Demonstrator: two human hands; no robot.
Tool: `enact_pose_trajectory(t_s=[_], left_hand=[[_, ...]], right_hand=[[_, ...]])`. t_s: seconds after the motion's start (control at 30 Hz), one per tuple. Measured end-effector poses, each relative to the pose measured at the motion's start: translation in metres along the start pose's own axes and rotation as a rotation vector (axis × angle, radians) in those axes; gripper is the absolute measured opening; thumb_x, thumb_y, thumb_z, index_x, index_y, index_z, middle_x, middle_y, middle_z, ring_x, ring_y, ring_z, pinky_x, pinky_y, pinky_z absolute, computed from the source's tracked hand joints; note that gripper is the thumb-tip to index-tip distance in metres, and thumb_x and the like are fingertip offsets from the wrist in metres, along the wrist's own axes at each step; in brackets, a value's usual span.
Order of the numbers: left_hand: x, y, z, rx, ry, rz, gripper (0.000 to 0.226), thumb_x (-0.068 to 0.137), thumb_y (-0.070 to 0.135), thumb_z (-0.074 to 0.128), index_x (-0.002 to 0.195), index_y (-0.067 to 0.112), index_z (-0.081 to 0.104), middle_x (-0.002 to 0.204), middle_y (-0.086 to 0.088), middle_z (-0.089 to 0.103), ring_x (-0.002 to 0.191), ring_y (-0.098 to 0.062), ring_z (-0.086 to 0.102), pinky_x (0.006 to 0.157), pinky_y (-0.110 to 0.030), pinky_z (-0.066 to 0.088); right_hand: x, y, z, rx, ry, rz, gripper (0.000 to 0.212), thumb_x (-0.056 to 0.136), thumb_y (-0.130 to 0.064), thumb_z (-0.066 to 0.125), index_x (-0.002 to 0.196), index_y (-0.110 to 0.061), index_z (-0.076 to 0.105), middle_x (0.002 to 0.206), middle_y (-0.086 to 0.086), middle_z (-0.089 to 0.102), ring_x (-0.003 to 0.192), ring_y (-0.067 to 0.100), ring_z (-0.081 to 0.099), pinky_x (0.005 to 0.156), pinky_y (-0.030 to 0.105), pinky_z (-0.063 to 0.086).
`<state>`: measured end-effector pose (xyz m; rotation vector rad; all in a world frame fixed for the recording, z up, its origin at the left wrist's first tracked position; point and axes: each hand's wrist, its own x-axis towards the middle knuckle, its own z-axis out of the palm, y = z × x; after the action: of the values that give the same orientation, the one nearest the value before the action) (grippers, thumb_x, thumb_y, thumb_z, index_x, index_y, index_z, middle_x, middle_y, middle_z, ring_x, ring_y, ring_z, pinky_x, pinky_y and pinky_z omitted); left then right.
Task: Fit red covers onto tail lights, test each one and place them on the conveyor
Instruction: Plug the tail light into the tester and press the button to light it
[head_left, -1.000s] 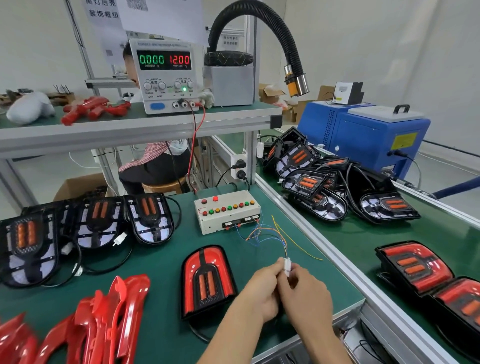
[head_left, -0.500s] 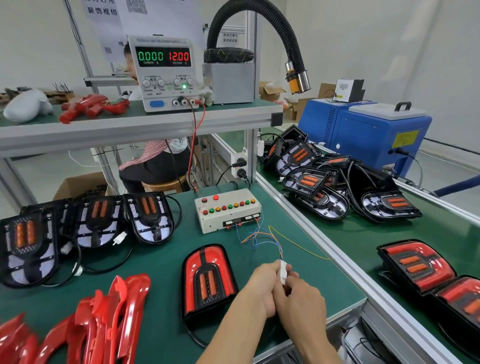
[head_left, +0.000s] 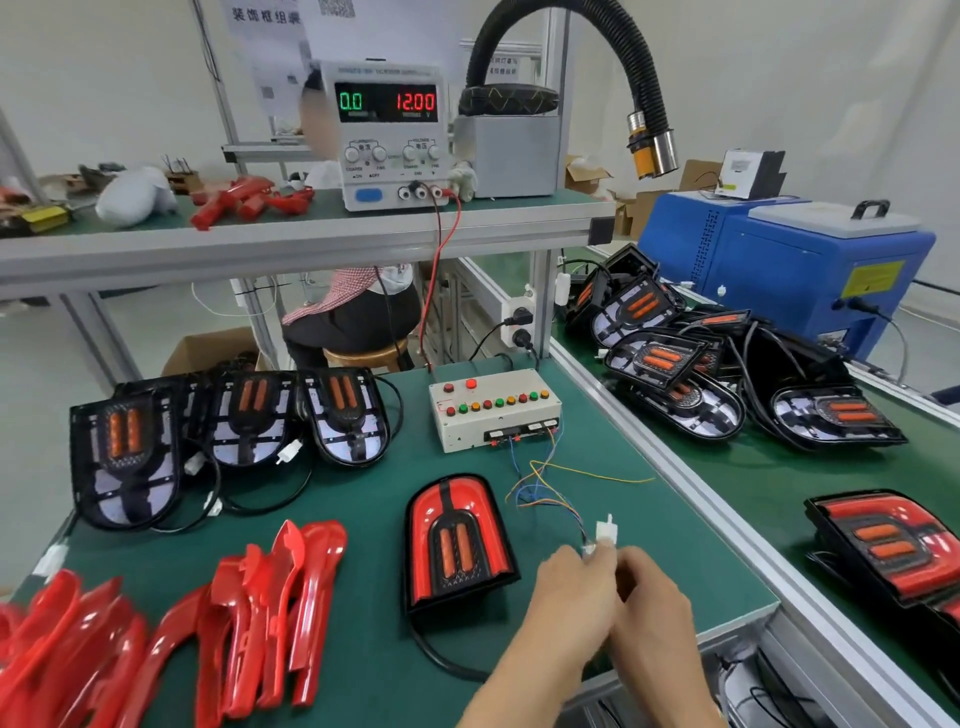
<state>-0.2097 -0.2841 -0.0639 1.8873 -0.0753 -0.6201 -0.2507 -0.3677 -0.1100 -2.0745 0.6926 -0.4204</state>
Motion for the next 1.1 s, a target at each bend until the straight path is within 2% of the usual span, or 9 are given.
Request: enact_pose_trajectory(t_s=[0.13,0.27,0.4,0.5,0.6,0.7,0.87,0.97,1.1], left_hand=[[-0.038,-0.013,-0.041,0.13,0.226,0.263,0.025,0.098,0.048,0.055,0.113,0.033,0.068,0.116,0.019,0.067,0.106,0.003,0.06,0.097,-0.022,0.045],[-0.035,-0.028,-0.102,0.307,0.627,0.284,0.017,0.096,0.045,0.059,0.101,0.029,0.059,0.105,0.009,0.056,0.101,-0.01,0.055,0.091,-0.029,0.043],[-0.006,-0.035,-0.136,0.617,0.547,0.001,0.045,0.103,0.053,0.042,0.115,0.012,0.053,0.116,-0.008,0.056,0.108,-0.029,0.058,0.089,-0.037,0.045],[0.016,-0.041,-0.139,0.634,0.415,-0.099,0.046,0.103,0.056,0.039,0.098,0.012,0.051,0.105,-0.009,0.06,0.099,-0.031,0.059,0.082,-0.037,0.045],[0.032,-0.047,-0.142,0.554,0.375,-0.131,0.043,0.103,0.055,0.042,0.082,0.017,0.042,0.091,-0.002,0.052,0.088,-0.026,0.052,0.077,-0.034,0.042],[0.041,-0.053,-0.143,0.439,0.386,-0.133,0.039,0.103,0.049,0.045,0.078,0.019,0.041,0.082,0.003,0.052,0.078,-0.02,0.055,0.071,-0.032,0.042],[0.039,-0.056,-0.142,0.43,0.417,-0.094,0.036,0.106,0.041,0.042,0.081,0.015,0.045,0.08,-0.001,0.057,0.068,-0.013,0.054,0.053,-0.03,0.035],[0.034,-0.055,-0.14,0.471,0.458,-0.054,0.039,0.108,0.041,0.039,0.077,0.018,0.039,0.078,0.001,0.053,0.066,-0.012,0.049,0.06,-0.033,0.036],[0.024,-0.055,-0.143,0.387,0.502,-0.019,0.038,0.108,0.041,0.038,0.079,0.016,0.042,0.08,0.001,0.055,0.068,-0.012,0.05,0.057,-0.031,0.034]], right_hand=[[0.005,-0.021,-0.006,-0.187,-0.09,-0.242,0.018,0.091,-0.03,0.067,0.08,-0.029,0.053,0.078,-0.011,0.062,0.069,0.01,0.054,0.066,0.034,0.045],[0.009,-0.05,-0.016,-0.44,-0.153,-0.408,0.01,0.099,-0.03,0.058,0.094,-0.024,0.052,0.093,-0.006,0.052,0.078,0.028,0.059,0.071,0.04,0.048],[0.003,-0.07,-0.022,-0.597,-0.051,-0.397,0.014,0.102,-0.037,0.051,0.092,-0.029,0.048,0.071,-0.005,0.046,0.059,0.027,0.046,0.058,0.037,0.046],[-0.005,-0.07,-0.018,-0.363,-0.139,-0.308,0.016,0.103,-0.027,0.049,0.088,-0.031,0.049,0.056,-0.005,0.057,0.055,0.023,0.055,0.063,0.04,0.05],[-0.017,-0.068,-0.011,-0.029,-0.277,-0.129,0.043,0.1,-0.008,0.045,0.093,-0.046,0.067,0.082,-0.024,0.073,0.064,0.008,0.072,0.079,0.039,0.058],[-0.023,-0.058,-0.005,0.116,-0.254,-0.012,0.041,0.103,-0.022,0.047,0.082,-0.039,0.078,0.08,-0.016,0.076,0.072,0.01,0.074,0.082,0.039,0.058],[-0.027,-0.043,0.006,-0.064,-0.134,-0.164,0.019,0.1,-0.024,0.059,0.103,-0.04,0.068,0.083,-0.015,0.076,0.075,0.008,0.067,0.08,0.028,0.051],[-0.029,-0.034,0.015,-0.043,-0.108,-0.167,0.054,0.1,-0.018,0.058,0.143,-0.041,0.036,0.101,-0.011,0.074,0.09,0.013,0.067,0.079,0.021,0.041],[-0.035,-0.024,0.028,0.08,-0.045,-0.138,0.032,0.095,-0.023,0.067,0.123,-0.034,0.058,0.102,-0.014,0.077,0.085,-0.001,0.07,0.076,0.008,0.042]])
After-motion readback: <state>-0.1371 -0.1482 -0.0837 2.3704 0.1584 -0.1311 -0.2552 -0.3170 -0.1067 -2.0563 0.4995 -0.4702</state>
